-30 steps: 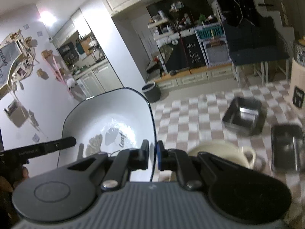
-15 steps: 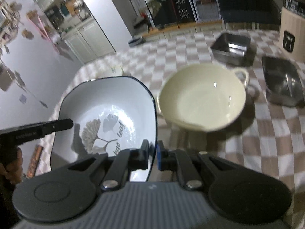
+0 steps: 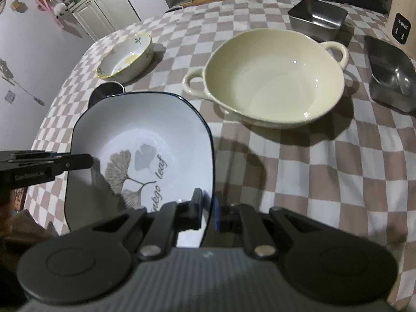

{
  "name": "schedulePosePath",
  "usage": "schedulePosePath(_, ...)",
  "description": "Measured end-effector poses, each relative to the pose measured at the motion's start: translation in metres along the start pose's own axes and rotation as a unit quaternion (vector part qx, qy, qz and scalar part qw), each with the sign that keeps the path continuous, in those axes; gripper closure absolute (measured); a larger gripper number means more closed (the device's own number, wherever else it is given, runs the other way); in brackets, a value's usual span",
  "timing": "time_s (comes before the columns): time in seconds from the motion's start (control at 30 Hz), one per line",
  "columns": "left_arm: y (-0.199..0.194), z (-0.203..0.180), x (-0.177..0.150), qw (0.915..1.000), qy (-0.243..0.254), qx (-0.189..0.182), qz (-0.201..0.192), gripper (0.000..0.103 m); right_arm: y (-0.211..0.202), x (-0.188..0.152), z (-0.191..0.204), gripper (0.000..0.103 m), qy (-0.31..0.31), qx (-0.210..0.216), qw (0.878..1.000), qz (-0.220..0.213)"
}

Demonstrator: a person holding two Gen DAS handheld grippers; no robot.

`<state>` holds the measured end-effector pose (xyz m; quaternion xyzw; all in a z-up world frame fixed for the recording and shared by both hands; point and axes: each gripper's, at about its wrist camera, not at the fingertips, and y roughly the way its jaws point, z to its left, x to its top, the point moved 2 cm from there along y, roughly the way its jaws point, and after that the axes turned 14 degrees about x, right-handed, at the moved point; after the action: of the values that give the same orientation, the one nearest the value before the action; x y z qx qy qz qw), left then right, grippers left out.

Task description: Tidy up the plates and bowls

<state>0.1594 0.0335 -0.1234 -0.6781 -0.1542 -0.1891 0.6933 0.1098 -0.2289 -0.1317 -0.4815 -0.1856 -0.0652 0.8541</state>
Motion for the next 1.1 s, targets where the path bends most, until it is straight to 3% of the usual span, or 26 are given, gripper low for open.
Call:
schedulePosePath(0.33,0.015,-0.001,-0.001,0.9995,0.008,0.004,0.031,0.090,0.016,0.004,0.001,0.092,0.003,-0.015,1.000,0.024)
schedulePosePath(1.1,0.032,0.002,0.003,0.9985,0.008,0.010,0.054,0.088,0.032,0.014,-0.002,0.092,0.019,-0.023,0.999,0.031)
